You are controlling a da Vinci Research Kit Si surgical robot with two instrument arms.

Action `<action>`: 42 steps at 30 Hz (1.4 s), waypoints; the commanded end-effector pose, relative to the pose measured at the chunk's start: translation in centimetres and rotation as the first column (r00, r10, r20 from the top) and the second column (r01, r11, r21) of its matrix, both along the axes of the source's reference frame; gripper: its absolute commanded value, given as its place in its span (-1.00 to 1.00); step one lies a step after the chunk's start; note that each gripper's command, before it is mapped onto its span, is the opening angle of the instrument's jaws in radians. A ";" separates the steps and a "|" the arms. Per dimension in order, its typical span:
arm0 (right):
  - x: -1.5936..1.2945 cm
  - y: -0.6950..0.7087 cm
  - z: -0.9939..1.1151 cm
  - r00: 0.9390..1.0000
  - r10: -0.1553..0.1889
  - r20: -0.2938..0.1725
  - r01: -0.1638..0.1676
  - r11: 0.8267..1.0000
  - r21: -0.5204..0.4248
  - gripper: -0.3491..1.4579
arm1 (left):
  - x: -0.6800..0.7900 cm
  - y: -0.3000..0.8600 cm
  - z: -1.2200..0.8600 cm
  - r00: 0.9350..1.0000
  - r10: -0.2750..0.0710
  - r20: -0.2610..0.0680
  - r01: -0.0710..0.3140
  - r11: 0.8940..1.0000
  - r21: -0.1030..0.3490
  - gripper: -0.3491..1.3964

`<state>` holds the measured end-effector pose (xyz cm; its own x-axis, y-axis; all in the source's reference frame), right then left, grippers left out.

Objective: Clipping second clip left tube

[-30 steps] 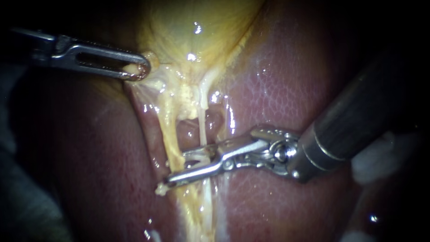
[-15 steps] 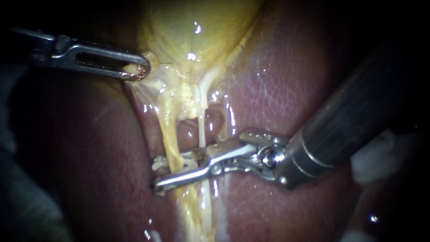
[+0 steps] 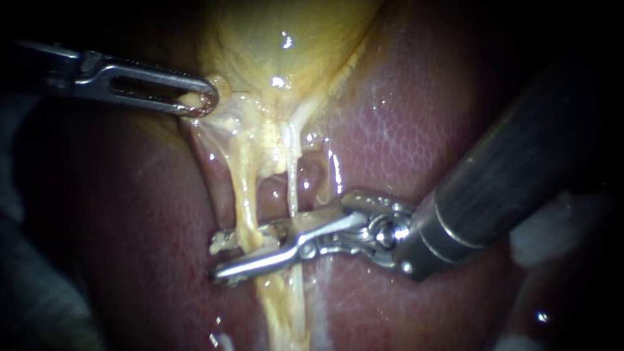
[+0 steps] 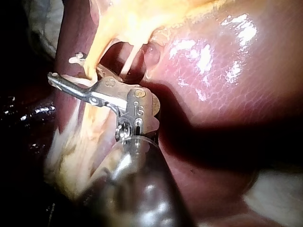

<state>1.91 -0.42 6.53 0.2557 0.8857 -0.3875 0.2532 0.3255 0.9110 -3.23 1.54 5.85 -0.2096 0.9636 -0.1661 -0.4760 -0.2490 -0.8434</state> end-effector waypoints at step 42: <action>0.01 0.04 -0.31 0.994 -0.068 -0.080 0.070 0.997 0.023 -1.00 | 0.00 0.00 0.00 1.000 0.000 0.000 0.000 1.000 0.000 -1.00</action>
